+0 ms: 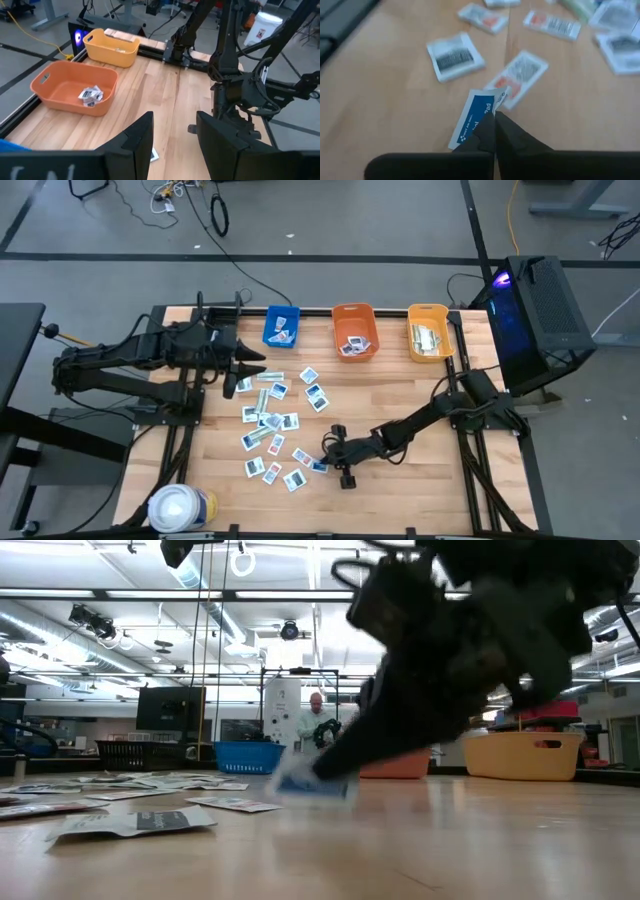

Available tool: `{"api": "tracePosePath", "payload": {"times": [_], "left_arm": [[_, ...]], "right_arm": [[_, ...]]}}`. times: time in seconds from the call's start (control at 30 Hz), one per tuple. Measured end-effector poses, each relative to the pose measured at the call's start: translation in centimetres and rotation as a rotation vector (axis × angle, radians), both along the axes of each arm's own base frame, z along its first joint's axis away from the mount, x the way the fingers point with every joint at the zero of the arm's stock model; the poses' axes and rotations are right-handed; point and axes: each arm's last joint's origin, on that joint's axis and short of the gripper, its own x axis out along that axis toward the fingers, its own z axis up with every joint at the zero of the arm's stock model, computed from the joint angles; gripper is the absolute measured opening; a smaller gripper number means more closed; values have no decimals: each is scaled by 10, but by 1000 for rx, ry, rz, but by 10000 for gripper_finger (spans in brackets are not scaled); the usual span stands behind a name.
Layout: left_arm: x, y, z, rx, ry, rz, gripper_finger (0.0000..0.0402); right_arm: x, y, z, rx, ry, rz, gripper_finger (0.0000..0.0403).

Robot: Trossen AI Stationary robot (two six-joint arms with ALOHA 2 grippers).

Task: Pick & Place First Aid Supplies
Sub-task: Put the alcohol pad into the black bin

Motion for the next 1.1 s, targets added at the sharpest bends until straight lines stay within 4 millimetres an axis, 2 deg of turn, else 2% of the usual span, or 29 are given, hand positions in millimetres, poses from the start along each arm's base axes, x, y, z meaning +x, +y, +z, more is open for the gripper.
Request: {"api": "tracePosePath", "payload": {"times": [0.3, 0.63, 0.83, 1.1], "left_arm": [[1, 0, 4, -16, -46, 5, 154], [3, 0, 14, -25, -153, 9, 154], [9, 1, 23, -88, -260, 21, 154], [29, 2, 23, -92, -314, 18, 154]], "right_arm": [[-4, -8, 61, -5, -173, -109, 2], [-15, -41, 130, -101, -389, -398, 2], [-18, -69, 153, -234, -451, -515, 2], [-12, -102, 175, -251, -627, -651, 2]]}}
